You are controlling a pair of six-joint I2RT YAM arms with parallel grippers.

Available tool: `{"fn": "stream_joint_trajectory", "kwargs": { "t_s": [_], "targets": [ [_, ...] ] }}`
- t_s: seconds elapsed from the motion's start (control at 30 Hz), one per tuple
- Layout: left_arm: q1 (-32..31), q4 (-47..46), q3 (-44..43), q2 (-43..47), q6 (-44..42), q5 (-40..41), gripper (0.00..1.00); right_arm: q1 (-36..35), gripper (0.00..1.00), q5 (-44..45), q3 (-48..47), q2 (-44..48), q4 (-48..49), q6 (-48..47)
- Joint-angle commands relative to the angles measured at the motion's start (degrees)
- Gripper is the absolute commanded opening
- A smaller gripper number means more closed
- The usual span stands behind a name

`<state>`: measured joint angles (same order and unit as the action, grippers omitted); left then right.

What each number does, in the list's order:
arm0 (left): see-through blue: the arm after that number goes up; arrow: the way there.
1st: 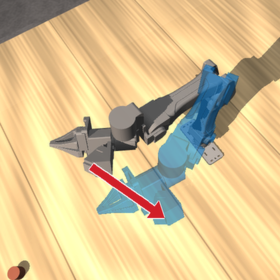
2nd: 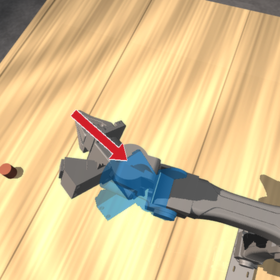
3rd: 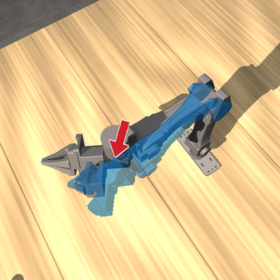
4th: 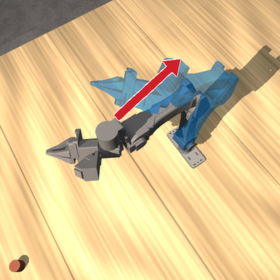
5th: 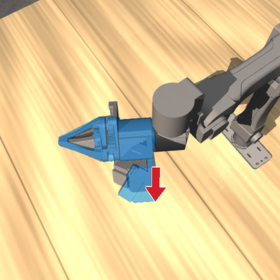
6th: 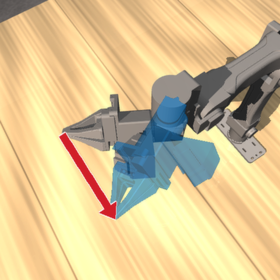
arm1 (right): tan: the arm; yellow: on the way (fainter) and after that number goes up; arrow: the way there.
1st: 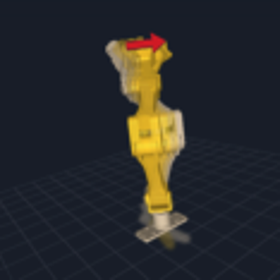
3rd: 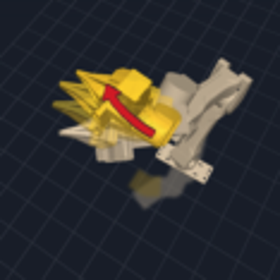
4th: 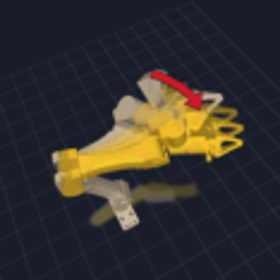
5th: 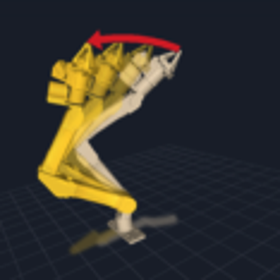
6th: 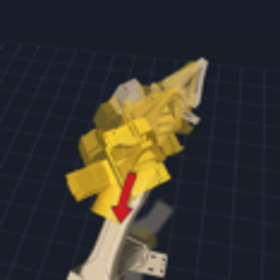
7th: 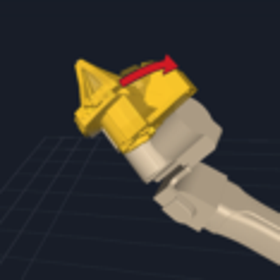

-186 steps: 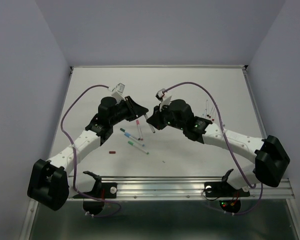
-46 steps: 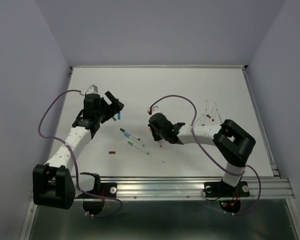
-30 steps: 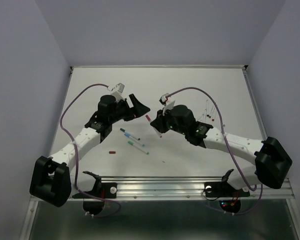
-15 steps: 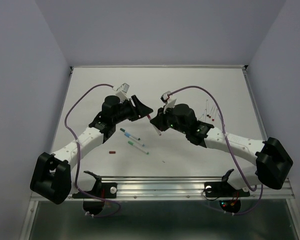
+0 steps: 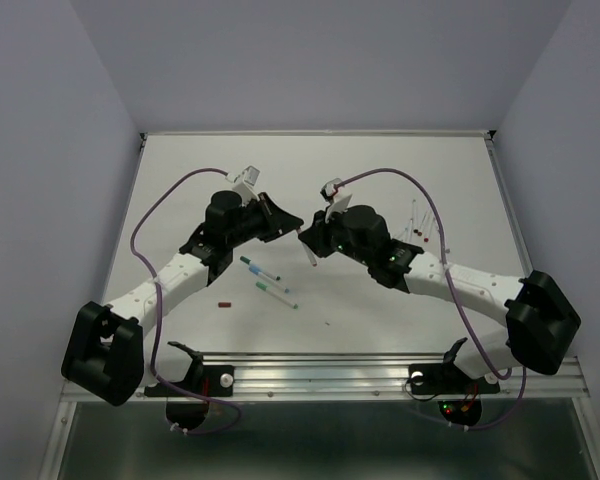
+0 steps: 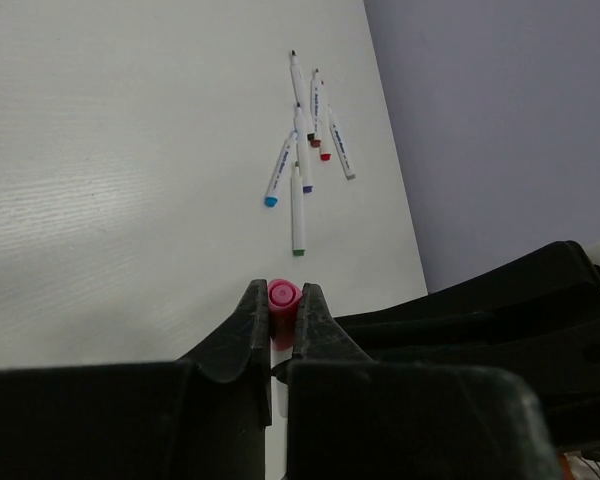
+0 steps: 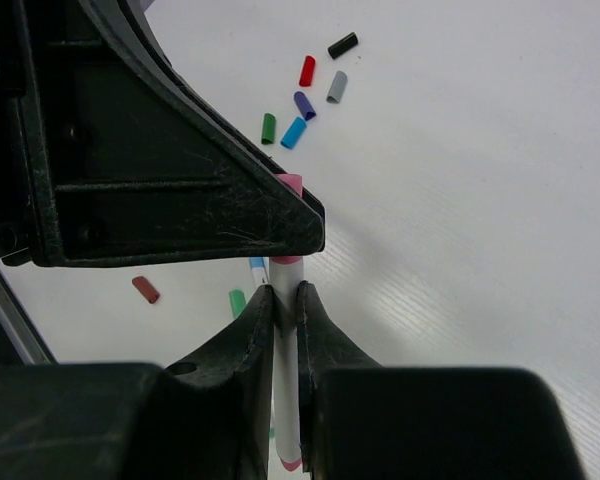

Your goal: Open the pen caps

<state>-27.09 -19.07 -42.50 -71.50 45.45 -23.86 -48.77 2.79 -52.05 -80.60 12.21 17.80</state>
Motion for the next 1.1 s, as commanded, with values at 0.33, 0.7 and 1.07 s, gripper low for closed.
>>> {"fn": "stream_joint_trajectory", "kwargs": {
  "t_s": [0.33, 0.7, 1.07],
  "targets": [
    [-0.42, -1.76, -10.22, -2.05, -0.10, 9.33, 0.00, 0.26, 0.01, -14.36, -2.89, -2.11, -8.33, -4.89],
    [6.43, -2.90, -21.66, -11.28, 2.01, 14.19, 0.00, -5.28, 0.01, -21.77, 10.46, 5.88, -7.64, 0.21],
    [11.53, -1.77, -21.66, -10.76, 1.49, 15.06, 0.00, -6.69, 0.01, -12.30, 16.81, 19.06, -10.27, 3.91]
  ]
}}
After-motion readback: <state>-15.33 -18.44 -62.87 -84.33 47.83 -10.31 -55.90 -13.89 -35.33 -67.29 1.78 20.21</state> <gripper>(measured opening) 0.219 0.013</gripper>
